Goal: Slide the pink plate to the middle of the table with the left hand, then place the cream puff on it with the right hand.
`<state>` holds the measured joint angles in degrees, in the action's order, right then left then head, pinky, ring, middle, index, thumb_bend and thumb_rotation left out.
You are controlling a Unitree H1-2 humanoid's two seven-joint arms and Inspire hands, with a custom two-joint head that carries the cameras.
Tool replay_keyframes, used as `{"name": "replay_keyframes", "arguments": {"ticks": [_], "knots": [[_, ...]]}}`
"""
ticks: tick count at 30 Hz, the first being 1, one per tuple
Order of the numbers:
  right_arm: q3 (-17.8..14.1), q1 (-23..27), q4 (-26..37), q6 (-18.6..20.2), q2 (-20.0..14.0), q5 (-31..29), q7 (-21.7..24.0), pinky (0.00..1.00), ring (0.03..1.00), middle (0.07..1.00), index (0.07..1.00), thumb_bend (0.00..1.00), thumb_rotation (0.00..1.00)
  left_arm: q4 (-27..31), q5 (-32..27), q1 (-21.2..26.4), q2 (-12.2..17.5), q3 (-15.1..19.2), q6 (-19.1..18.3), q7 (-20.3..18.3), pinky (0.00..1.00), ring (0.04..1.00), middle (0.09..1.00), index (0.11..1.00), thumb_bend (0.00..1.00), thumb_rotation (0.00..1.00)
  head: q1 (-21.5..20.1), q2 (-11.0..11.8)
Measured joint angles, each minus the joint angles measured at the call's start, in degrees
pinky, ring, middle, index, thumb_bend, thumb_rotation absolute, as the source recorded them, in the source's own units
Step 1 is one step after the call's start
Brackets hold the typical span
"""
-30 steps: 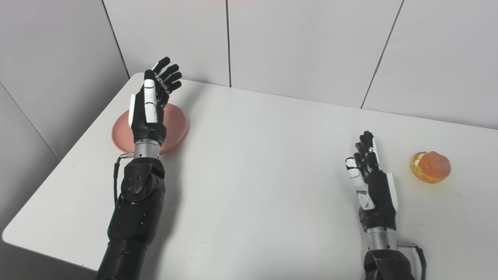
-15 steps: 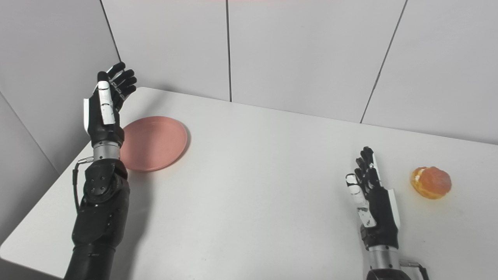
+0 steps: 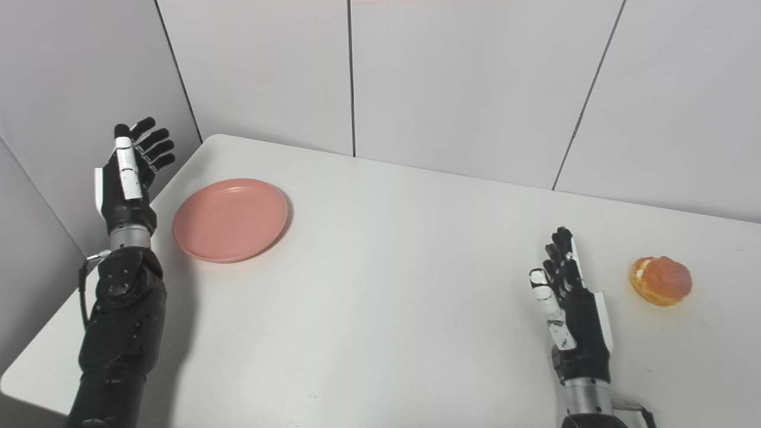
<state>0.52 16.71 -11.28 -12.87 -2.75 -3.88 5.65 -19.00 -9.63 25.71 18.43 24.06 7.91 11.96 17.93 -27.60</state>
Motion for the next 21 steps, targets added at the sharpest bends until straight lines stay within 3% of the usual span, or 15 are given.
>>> {"name": "replay_keyframes", "arguments": {"ticks": [15, 21], "knots": [[0.0, -0.1, 0.2, 0.0, -0.3, -0.5, 0.2, 1.00, 0.987, 0.997, 0.987, 0.57, 0.77, -8.2, -0.3, 0.0, 1.7, -1.3, 0.2, -1.6, 0.84, 0.764, 0.751, 0.728, 0.66, 1.00, 0.1, -0.4], [-0.1, -0.1, 0.2, 0.0, -0.4, -1.2, 0.5, 1.00, 0.991, 1.000, 0.989, 0.57, 0.77, -12.2, -0.2, 0.1, 2.1, -3.0, 1.3, -2.9, 0.85, 0.771, 0.758, 0.747, 0.63, 1.00, 0.2, -0.4]]}}
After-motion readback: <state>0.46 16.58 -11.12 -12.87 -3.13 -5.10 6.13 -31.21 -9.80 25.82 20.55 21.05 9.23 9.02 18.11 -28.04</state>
